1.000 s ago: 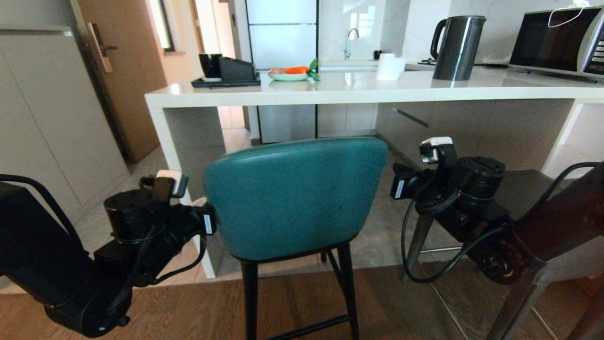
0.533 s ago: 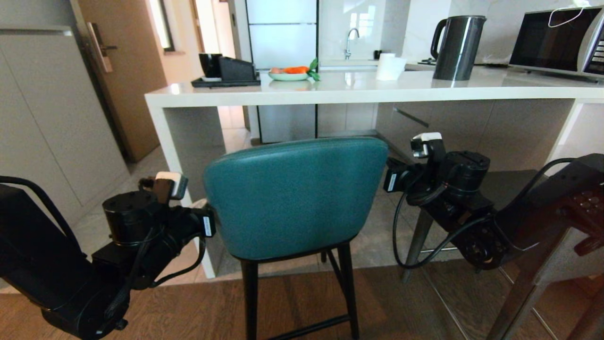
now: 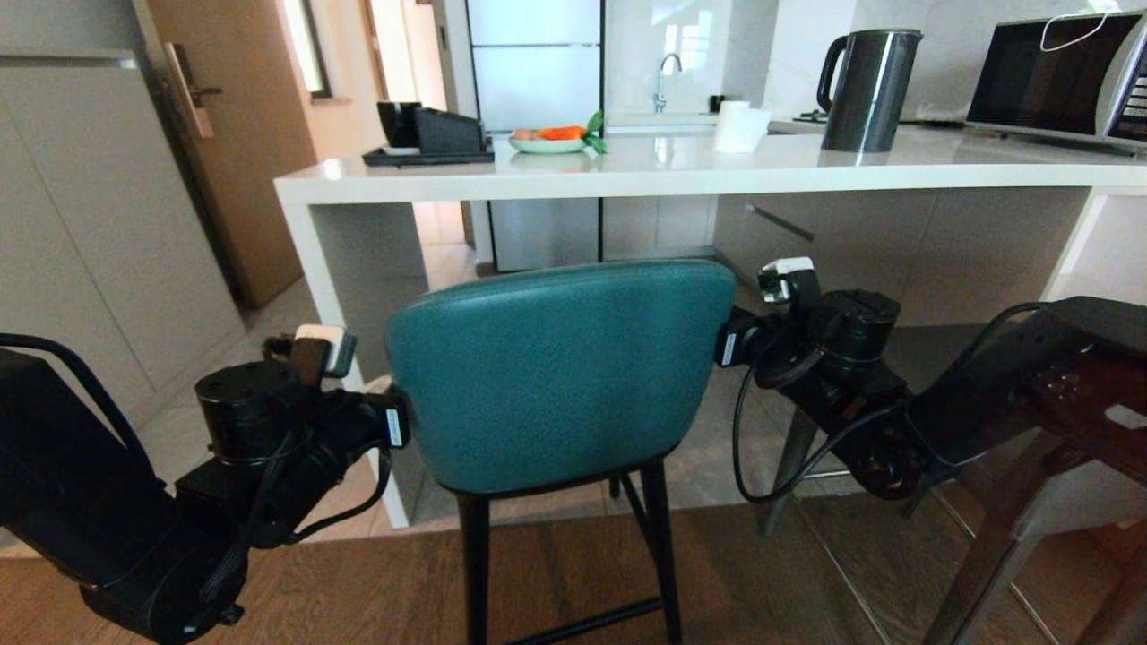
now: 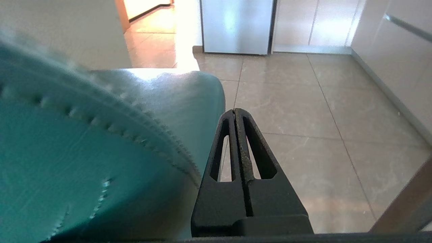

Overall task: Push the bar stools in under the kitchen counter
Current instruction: Push the blue chair back under the dining table

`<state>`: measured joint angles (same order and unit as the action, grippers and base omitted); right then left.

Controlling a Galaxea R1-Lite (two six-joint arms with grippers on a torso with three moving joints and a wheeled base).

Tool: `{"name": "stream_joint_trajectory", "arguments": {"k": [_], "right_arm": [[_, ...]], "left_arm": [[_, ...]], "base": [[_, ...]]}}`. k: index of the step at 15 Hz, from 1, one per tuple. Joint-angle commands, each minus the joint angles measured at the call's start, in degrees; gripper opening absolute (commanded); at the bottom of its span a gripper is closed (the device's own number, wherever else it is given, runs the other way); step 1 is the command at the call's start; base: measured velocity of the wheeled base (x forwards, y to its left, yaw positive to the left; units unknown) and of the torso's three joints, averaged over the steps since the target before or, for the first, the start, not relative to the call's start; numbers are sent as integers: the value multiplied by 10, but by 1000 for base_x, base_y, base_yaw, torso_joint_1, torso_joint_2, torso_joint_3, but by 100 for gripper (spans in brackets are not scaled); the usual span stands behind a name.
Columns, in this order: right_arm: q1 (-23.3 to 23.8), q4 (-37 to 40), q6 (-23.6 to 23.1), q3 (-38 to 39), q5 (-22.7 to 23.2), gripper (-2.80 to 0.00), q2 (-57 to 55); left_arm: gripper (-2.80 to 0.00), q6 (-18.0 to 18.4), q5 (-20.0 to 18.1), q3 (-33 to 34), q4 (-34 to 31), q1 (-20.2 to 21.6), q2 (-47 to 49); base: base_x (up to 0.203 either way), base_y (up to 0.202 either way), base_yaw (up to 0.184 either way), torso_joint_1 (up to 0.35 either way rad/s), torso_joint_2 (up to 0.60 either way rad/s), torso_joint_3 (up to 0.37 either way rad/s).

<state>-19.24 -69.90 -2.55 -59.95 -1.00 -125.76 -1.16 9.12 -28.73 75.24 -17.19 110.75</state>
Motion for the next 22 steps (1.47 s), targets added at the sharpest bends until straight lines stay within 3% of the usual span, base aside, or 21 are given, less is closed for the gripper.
{"name": "stream_joint_trajectory", "arguments": {"k": [1,11,18,22], "right_arm": [[-6,1,-7,-17,3,-280,-15],[-66,5,-8,-4,-1,-280,-6],[-64,5,-8,4,-2,-280,2],[-62,5,-8,4,-2,-280,3]], "left_arm": [[-280,-1,0,2,4,-1,4],[-280,1,0,-54,4,9,41],[-280,1,0,-90,3,14,83],[-280,2,-4,-92,3,45,93]], "base": [[0,0,0,0,0,0],[0,0,0,0,0,0],[0,0,0,0,0,0],[0,0,0,0,0,0]]}}
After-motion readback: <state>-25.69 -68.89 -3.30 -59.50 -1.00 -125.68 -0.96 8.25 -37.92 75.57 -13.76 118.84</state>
